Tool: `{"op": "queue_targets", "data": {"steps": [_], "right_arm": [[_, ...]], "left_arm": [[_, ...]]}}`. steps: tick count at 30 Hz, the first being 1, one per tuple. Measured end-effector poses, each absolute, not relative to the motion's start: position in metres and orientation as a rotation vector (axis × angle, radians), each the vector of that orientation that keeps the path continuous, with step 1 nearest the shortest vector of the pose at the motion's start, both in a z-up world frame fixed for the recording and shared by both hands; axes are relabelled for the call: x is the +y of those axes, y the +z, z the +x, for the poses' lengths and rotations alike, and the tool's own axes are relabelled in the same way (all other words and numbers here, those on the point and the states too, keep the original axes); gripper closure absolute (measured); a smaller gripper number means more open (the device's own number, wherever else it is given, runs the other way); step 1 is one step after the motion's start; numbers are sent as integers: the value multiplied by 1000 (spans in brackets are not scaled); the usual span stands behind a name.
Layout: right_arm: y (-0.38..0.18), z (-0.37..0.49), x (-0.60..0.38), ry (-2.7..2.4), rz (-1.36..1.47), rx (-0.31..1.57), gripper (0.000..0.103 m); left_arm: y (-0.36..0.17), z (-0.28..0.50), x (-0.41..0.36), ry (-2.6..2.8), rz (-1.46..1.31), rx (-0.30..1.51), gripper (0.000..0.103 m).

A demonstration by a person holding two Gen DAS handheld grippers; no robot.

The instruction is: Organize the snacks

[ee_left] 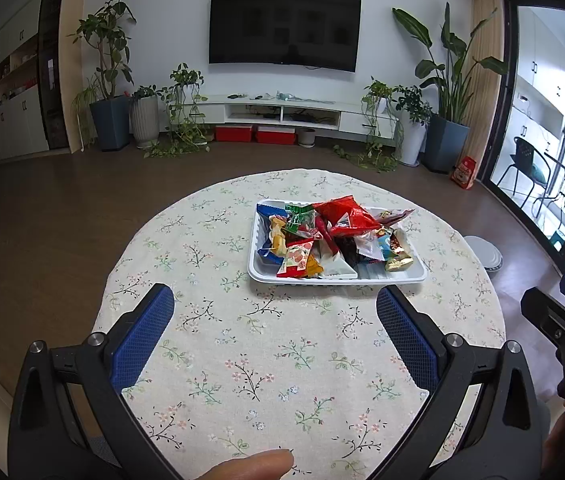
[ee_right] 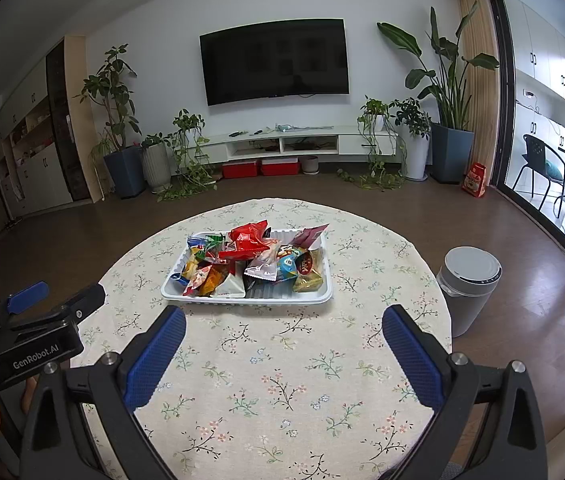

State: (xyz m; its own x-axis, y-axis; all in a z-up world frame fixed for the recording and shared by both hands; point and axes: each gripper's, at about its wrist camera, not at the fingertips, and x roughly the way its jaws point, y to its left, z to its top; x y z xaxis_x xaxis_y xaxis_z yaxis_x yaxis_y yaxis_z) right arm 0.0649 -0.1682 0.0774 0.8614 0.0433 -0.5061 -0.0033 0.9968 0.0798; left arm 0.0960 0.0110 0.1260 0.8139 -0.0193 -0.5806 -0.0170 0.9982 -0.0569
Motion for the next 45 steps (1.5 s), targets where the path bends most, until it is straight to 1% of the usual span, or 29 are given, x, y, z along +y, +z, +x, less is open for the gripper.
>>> {"op": "queue_targets", "data": {"steps": [30,45], "right_arm": [[78,65,-169,27,77,542,2],[68,56,-171,29,76,550,2]], "left_arm": [[123,98,14,-2,-61,624,0],[120,100,15,-4,-62,629,0]]}}
